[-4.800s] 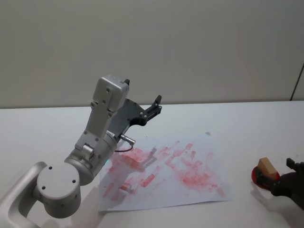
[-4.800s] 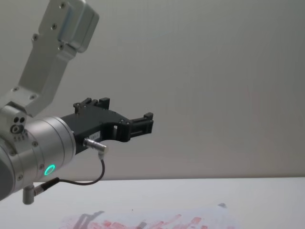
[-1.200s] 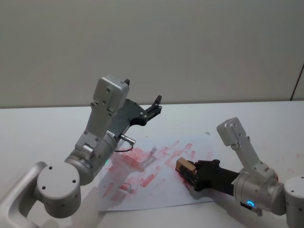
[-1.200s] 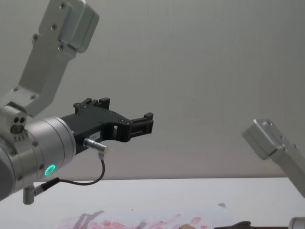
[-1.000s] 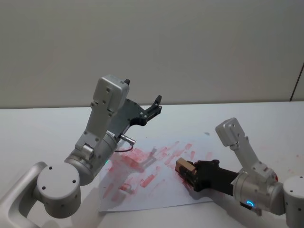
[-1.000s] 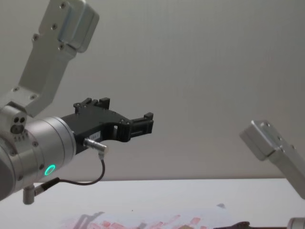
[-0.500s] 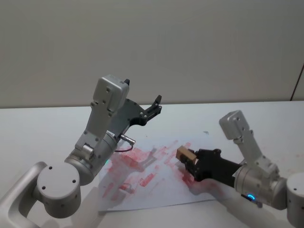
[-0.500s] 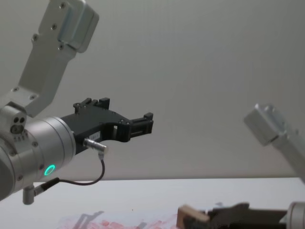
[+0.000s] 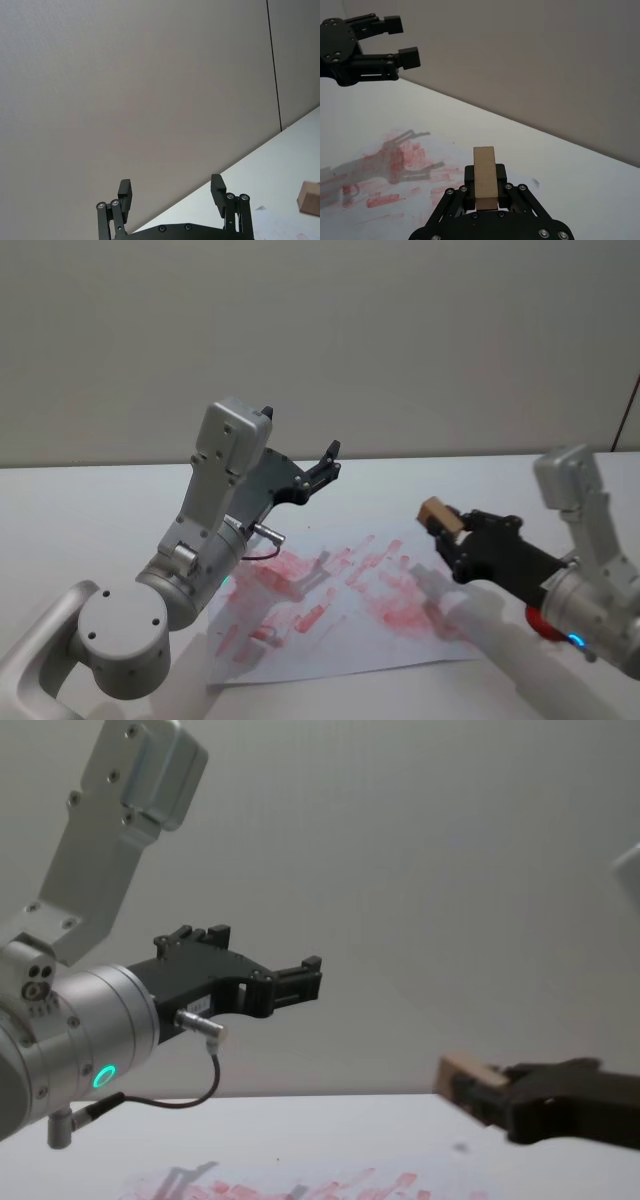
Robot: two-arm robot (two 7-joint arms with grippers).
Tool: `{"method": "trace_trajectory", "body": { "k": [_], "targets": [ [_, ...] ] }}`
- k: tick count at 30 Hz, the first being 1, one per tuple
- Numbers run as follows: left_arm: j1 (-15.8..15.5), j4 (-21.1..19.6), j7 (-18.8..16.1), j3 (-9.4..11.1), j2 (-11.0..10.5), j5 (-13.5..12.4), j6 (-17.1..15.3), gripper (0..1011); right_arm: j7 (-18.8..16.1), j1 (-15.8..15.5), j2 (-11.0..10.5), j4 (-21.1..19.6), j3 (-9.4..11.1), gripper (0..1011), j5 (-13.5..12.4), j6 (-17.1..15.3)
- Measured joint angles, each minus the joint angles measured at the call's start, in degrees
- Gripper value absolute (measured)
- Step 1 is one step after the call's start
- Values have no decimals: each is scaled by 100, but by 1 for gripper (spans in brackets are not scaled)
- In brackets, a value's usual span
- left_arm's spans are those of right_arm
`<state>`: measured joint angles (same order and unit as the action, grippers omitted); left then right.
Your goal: Use the one hand to pick up the stamp and affix it onto the A4 paper.
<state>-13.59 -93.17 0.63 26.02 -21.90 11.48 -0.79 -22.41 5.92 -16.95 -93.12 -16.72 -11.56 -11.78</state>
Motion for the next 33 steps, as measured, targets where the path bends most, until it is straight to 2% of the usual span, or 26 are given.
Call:
{"method": "trace_trajectory", "body": {
  "k": [11,18,25,33],
  "targets": [
    [0,0,0,0,0,0,0,1001,922,-757,-520,-839,303,217,-514,-63],
    [0,0,0,0,0,0,0,1001,1562,-1370,-934,-1315,575,217,-957,-282],
    [0,0,-1,0,0,0,0,1001,1867,-1686,-1191,-1500,749,217,-1242,-539],
    [0,0,0,0,0,0,0,1001,1856,-1697,-1278,-1450,798,217,-1308,-786]
  ]
}}
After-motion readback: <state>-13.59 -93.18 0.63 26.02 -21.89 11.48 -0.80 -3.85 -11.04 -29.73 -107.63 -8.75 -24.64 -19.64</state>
